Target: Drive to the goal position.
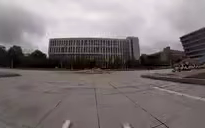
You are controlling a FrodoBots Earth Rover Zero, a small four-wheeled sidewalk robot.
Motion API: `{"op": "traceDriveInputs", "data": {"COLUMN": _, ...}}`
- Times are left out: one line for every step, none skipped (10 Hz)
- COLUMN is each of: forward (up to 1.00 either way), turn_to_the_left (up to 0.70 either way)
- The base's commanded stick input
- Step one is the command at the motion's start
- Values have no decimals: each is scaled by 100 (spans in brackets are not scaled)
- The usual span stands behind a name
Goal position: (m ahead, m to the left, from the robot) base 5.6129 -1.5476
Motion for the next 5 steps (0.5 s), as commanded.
{"op": "traceDriveInputs", "data": {"forward": 100, "turn_to_the_left": 0}}
{"op": "traceDriveInputs", "data": {"forward": 100, "turn_to_the_left": 0}}
{"op": "traceDriveInputs", "data": {"forward": 100, "turn_to_the_left": 0}}
{"op": "traceDriveInputs", "data": {"forward": 100, "turn_to_the_left": 0}}
{"op": "traceDriveInputs", "data": {"forward": 100, "turn_to_the_left": 0}}
